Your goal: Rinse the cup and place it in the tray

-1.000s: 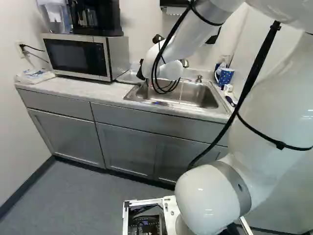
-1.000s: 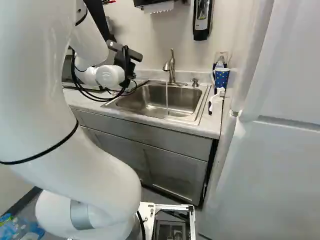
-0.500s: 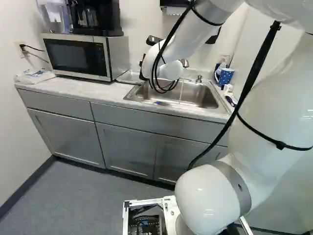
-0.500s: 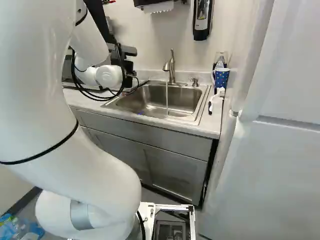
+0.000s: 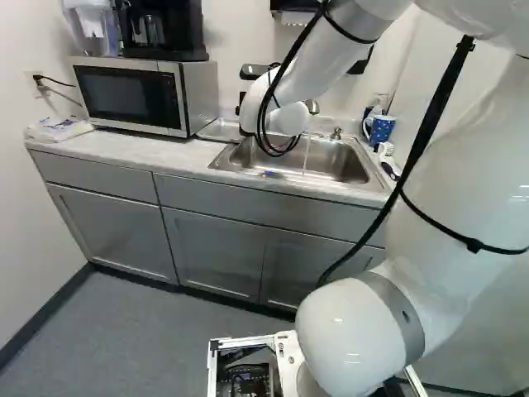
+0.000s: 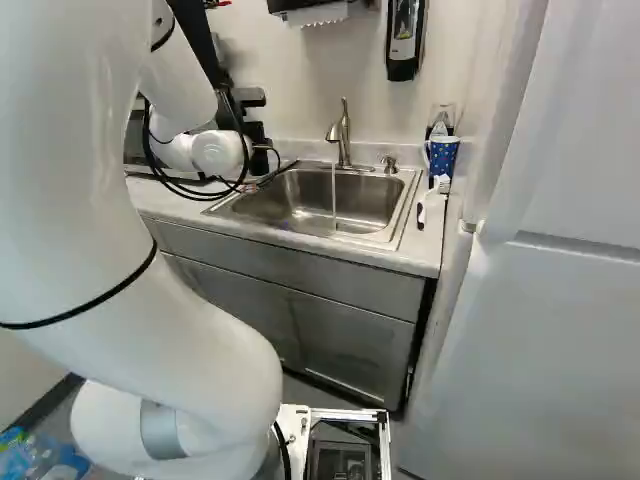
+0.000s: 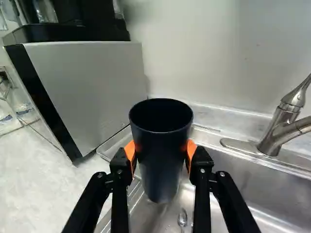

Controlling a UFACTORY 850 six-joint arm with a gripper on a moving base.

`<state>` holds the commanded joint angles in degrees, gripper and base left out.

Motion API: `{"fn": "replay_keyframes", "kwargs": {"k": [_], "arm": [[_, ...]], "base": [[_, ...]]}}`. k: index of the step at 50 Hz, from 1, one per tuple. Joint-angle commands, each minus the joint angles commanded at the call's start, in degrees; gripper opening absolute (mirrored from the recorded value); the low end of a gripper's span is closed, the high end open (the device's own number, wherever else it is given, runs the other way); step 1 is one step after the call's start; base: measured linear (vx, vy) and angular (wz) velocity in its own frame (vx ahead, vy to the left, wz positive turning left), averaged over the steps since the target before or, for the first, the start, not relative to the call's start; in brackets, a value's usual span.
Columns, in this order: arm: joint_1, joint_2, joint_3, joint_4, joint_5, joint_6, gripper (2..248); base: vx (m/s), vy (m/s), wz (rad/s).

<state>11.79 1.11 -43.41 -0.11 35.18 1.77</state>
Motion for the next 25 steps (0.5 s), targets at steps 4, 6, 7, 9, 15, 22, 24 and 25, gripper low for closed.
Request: {"fn": "replay_keyframes", "kwargs": {"k": [4,6,7,9,15,22,24,25], "arm": [[0.0,0.0,0.0,0.0,0.0,0.0,120],[0.0,0.0,0.0,0.0,0.0,0.0,120],[0.0,0.0,0.0,0.0,0.0,0.0,120],[0.0,0.0,0.0,0.0,0.0,0.0,120],[0.07,-0.28,-0.28,0.0,0.03,0.0,120],[0.24,-1.52,-1.52,0.0,0.9,0.0,120],[0.25,-1.96,-1.96,0.0,1.28,0.0,120],[0.25,-2.19,-2.2,0.0,1.47,0.0,120]], "base": [[0.0,0.0,0.0],[0.0,0.0,0.0],[0.0,0.0,0.0],[0.0,0.0,0.0],[0.0,0.0,0.0],[0.0,0.0,0.0],[0.0,0.0,0.0],[0.0,0.0,0.0]]}}
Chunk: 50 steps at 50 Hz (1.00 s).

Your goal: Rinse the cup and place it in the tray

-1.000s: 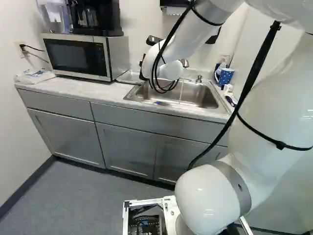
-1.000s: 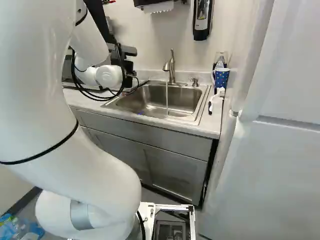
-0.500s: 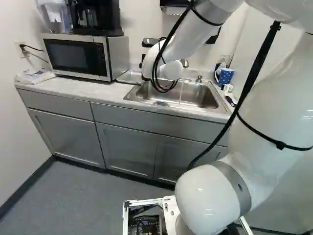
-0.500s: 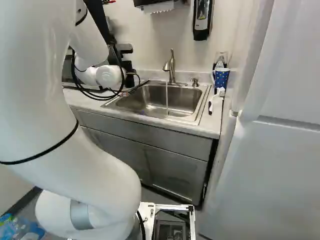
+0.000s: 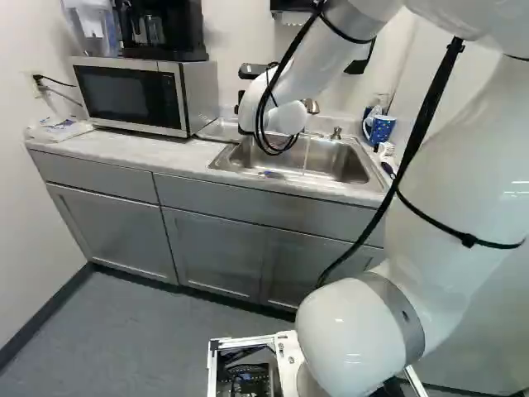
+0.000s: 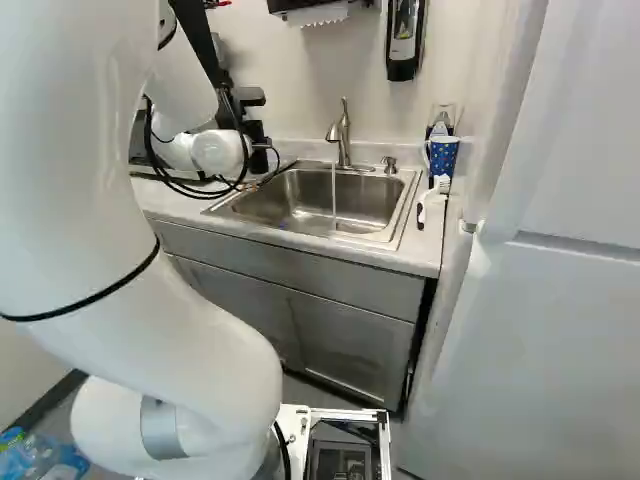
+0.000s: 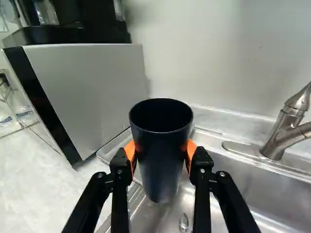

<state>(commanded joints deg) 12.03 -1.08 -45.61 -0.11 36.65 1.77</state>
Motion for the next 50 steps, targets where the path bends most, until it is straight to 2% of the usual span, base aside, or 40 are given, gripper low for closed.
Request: {"fn": "replay_keyframes", "kwargs": {"k": [28,50], "arm": [[-0.72,-9.4,-7.4,-0.63,3.17,0.0,120],[0.07,-17.41,-13.85,-1.38,4.12,0.0,120]], "base": [[0.0,0.0,0.0],[0.0,0.0,0.0]]}}
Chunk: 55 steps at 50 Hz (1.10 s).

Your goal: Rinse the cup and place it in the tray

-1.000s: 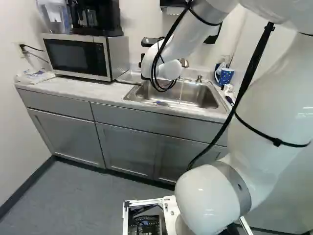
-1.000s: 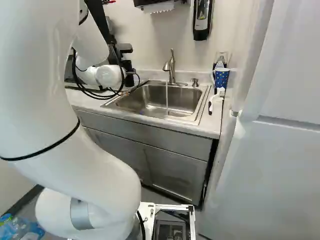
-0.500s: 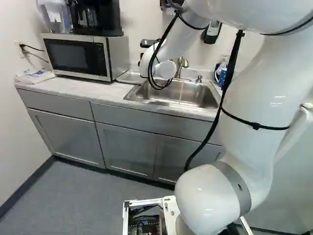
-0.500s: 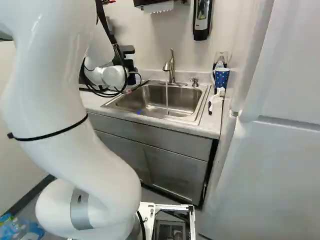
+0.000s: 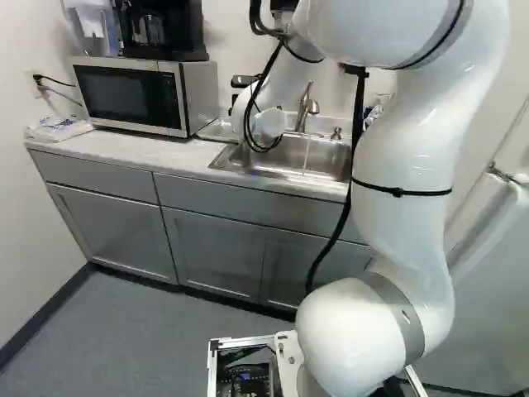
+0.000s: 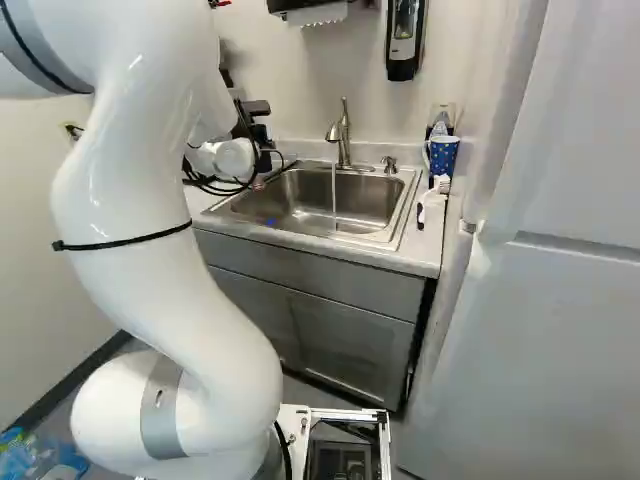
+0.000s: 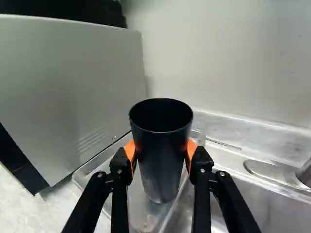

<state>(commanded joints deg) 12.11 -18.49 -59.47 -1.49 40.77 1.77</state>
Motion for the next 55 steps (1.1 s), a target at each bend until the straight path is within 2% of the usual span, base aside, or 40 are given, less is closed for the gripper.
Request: {"fn": "replay_keyframes", "kwargs": {"k": [21,55], "arm": [[0.9,-5.52,-6.59,0.0,0.59,0.0,120],[0.88,-6.77,-6.49,0.0,1.87,0.0,120]], "base": [[0.0,0.0,0.0],[0.0,0.0,0.0]]}}
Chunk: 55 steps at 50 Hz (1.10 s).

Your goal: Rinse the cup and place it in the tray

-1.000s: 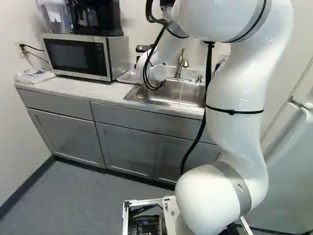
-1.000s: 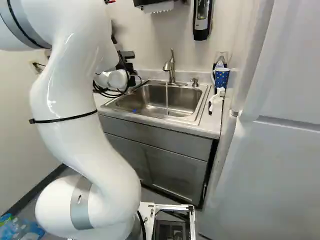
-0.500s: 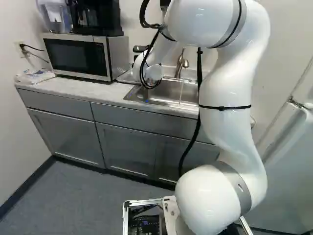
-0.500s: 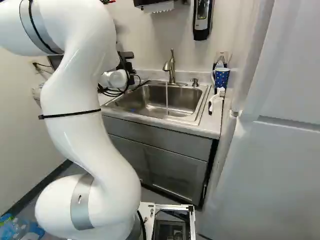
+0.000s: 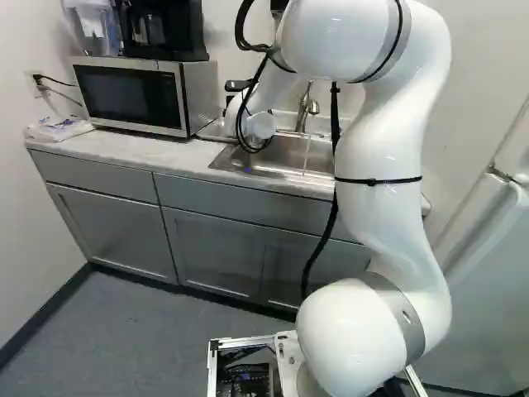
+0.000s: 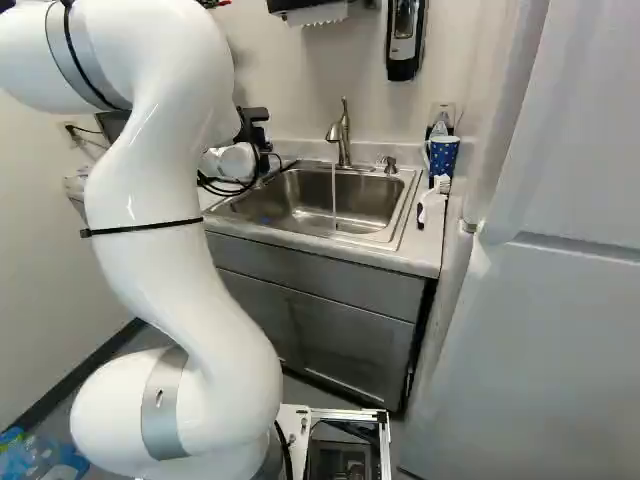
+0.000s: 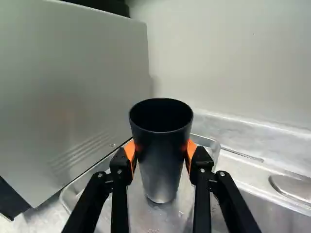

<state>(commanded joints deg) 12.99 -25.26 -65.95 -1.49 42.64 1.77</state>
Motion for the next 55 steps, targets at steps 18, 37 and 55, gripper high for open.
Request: {"fn": "replay_keyframes", "kwargs": {"k": [18,37,55], "arm": [[0.0,0.0,0.0,0.0,-2.25,0.0,120],[0.0,0.0,0.0,0.0,-2.81,0.0,120],[0.0,0.14,-0.04,0.0,-2.81,0.0,199]], "base": [[0.0,0.0,0.0],[0.0,0.0,0.0],[0.0,0.0,0.0]]}}
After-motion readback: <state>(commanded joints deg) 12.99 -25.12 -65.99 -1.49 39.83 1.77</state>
